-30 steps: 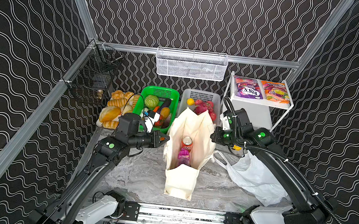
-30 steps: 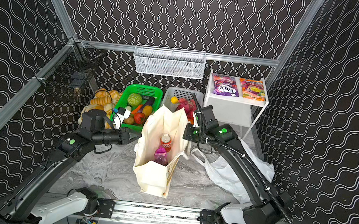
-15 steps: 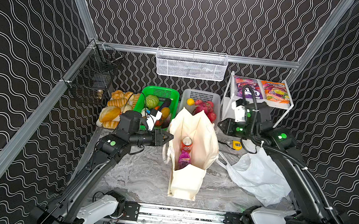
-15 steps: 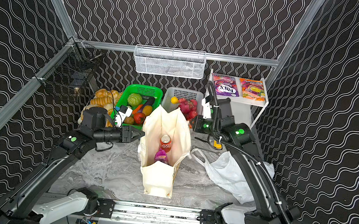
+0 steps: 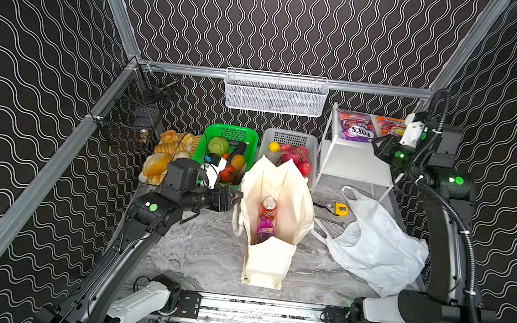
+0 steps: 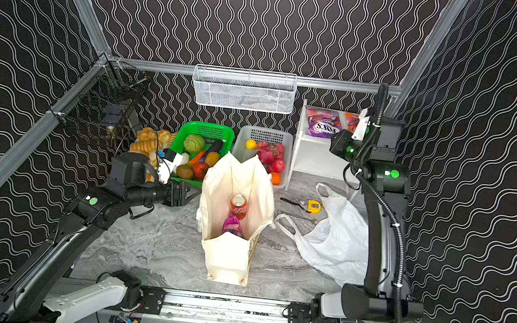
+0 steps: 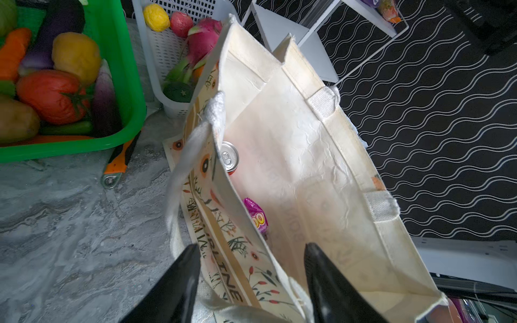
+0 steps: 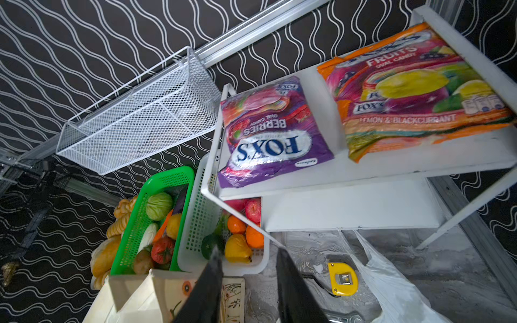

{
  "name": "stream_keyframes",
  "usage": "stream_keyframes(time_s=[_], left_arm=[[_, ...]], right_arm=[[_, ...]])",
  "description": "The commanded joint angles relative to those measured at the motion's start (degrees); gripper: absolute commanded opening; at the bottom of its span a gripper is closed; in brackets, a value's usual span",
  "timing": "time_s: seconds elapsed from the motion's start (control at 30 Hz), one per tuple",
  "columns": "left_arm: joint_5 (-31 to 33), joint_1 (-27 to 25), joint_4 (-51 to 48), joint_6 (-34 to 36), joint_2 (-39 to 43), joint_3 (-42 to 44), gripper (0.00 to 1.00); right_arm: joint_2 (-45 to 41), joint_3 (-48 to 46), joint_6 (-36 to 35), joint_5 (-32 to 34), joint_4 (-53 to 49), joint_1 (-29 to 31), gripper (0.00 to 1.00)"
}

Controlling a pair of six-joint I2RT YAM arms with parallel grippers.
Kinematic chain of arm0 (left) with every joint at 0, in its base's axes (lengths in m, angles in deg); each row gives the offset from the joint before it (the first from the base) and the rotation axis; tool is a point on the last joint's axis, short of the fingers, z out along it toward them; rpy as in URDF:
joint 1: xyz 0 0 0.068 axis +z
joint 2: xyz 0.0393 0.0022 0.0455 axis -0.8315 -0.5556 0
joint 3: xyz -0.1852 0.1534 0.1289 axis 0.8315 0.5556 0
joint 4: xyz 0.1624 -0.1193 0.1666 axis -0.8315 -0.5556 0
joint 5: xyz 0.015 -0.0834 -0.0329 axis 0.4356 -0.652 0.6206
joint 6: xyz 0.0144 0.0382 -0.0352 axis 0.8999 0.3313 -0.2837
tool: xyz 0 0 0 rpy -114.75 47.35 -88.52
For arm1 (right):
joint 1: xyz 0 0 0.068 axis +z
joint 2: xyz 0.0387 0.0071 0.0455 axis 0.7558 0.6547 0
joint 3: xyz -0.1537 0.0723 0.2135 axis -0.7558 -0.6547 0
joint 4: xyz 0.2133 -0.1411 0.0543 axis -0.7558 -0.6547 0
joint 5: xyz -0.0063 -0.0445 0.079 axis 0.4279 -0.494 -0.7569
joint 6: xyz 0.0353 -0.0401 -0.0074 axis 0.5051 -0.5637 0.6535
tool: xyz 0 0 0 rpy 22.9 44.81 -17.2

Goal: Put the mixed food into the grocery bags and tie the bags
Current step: 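Reach the right gripper to the Fox's berries candy bag on the shelf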

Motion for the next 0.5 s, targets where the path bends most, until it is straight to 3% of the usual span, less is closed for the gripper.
stream_keyframes(time_s=[0.0, 0.2, 0.47], left_arm=[[3.12, 0.09, 2.26, -0.55, 0.93, 0.21, 0.64], [5.07, 0.08, 1.59, 0.43, 0.81, -0.70, 0.67], [5.15, 0.09, 0.42, 1.52, -0.13, -2.80, 0.71]], right_arm=[[3.57, 2.99, 1.24, -7.77, 2.72, -2.98, 0.37], [12.15, 9.83, 1.23, -13.11, 4.78, -5.49, 0.44], [22.00, 16.94, 1.19, -13.15, 5.88, -5.79, 0.53]])
